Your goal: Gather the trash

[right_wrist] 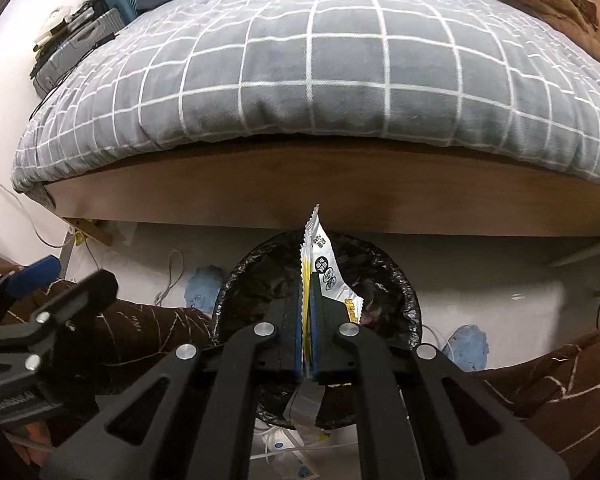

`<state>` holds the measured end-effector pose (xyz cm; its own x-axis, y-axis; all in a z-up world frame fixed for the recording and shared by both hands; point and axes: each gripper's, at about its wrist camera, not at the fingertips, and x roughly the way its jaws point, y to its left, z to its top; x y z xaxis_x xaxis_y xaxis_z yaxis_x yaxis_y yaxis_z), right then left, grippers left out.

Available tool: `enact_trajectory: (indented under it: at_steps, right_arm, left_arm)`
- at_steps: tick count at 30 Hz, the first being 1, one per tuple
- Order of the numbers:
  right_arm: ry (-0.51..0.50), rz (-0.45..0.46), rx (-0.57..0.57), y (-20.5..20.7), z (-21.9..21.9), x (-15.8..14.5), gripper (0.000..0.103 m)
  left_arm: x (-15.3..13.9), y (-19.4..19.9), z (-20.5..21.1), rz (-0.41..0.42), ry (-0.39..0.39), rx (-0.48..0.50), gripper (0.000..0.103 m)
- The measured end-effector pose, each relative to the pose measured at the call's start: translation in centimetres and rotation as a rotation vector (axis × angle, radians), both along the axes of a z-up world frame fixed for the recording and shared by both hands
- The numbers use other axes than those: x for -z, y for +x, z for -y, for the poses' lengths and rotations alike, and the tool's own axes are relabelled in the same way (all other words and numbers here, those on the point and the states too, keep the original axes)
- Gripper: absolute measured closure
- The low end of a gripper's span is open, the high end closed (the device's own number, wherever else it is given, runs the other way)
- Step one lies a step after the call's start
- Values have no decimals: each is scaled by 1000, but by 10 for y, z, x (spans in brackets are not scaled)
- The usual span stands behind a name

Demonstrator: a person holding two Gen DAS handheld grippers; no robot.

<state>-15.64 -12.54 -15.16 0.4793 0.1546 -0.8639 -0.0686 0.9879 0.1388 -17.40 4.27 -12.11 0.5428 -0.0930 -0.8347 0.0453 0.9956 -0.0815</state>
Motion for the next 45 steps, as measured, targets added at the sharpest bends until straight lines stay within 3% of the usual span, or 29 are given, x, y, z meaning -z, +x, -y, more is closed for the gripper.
enact_trajectory:
  at_steps: [2,4,6,17,24,32,45]
  right_arm:
    - [-9,-2,2,1,-1,1,98]
    - [-16,2,1,2,-1,2,89]
    - [-21,10,2,2,-3,1,72]
    - [-72,67,20,0,6,-15,42]
    - [-80,124,34,-10,24,-41,23]
    - [-108,211,64,-25,40,-81,9]
    - [-115,351,127,-71,67,-166,8]
  left_arm:
    - [0,1,0,-1,8,5,6]
    - [1,3,0,-24,23,8,6]
    - [2,3,0,-29,23,7,6]
    - [1,4,7,-19,31,23,6]
    - [-11,0,15,5,38,43,6]
    - [-48,-8,25,41,29,58,6]
    - [-124,-45,42,168,18,97,6]
